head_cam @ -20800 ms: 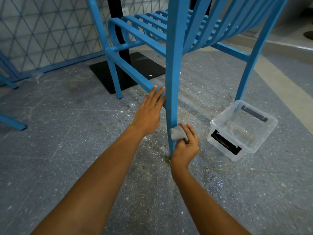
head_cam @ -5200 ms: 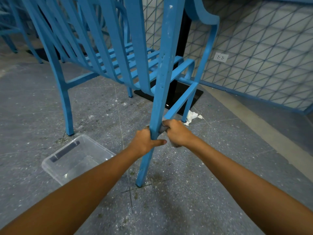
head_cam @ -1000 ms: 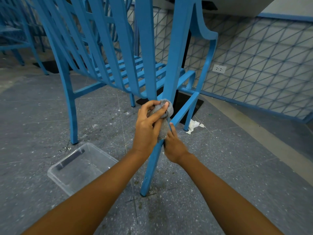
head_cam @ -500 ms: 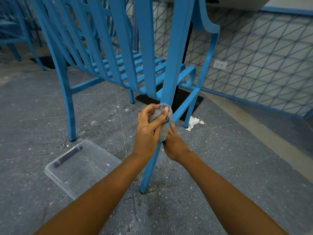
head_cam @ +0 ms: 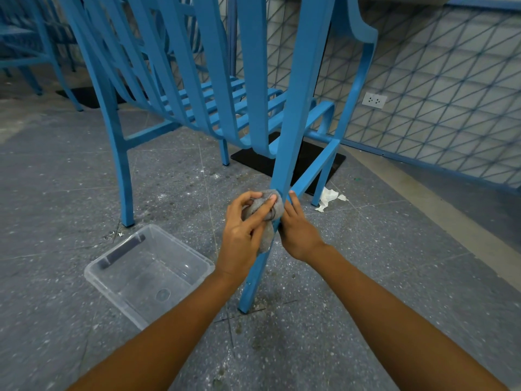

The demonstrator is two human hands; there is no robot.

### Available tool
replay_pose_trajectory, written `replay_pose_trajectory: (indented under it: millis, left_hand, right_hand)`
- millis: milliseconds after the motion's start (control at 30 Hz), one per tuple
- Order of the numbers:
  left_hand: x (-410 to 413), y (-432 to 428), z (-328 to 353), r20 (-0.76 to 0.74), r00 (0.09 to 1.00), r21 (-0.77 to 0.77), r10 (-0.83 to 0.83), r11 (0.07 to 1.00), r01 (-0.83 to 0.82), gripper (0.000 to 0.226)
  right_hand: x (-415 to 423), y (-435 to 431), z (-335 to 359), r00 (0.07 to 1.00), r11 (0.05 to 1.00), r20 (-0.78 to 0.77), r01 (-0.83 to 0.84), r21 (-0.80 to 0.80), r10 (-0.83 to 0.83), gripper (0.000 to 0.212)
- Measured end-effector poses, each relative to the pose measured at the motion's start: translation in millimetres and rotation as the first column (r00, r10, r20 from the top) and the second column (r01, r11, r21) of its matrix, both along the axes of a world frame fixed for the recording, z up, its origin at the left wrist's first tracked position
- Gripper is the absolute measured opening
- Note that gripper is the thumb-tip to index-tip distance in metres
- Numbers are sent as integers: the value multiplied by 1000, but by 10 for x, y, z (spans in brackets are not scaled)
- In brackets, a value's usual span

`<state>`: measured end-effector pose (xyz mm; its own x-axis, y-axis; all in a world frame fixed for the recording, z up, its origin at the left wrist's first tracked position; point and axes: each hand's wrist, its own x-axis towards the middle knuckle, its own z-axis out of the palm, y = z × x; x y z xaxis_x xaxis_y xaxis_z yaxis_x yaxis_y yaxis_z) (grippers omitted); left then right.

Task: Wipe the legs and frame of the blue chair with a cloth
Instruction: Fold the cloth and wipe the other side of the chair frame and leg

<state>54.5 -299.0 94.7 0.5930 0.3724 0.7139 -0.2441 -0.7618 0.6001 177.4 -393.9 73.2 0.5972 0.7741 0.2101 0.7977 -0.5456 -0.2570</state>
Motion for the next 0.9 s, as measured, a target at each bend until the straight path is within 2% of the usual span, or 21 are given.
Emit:
replay_pose_trajectory:
  millis: [167, 400, 500, 600, 633, 733, 800, 900]
  left_hand:
    - [88, -59, -98, -65, 998, 51, -17, 999, 20, 43]
    - [56, -1, -344, -92, 995, 78, -29, 996, 36, 38]
    - [21, 31, -413, -193, 979, 9, -64, 998, 67, 32]
    - [-31, 58, -520, -270, 959, -24, -80, 997, 76, 64]
    - [-49, 65, -533, -276, 958, -43, -77, 997, 67, 66]
    - [-92, 55, -528, -201, 979, -66, -44, 997, 31, 33]
    - [-87, 24, -569, -120, 993, -41, -10, 999, 5, 40]
    - [-56, -46, -575, -117, 993, -76, -29, 997, 20, 43]
  right_hand:
    - [27, 10, -60, 998, 999, 59, -4, -52, 7, 68]
    - [11, -1, -59, 1000, 1000, 26, -13, 4, 12, 68]
    - [3, -4, -49, 1000, 1000, -2, -6, 28, 6, 68]
    - [4, -5, -44, 1000, 999, -7, 5, 32, -5, 68]
    - [5, -2, -47, 1000, 1000, -5, 6, 31, -6, 68]
    - [10, 5, -50, 1000, 999, -7, 5, 38, -4, 67]
    - [16, 8, -59, 1000, 999, -4, 2, 45, -1, 66]
    - [31, 5, -81, 1000, 999, -1, 1, 53, -1, 65]
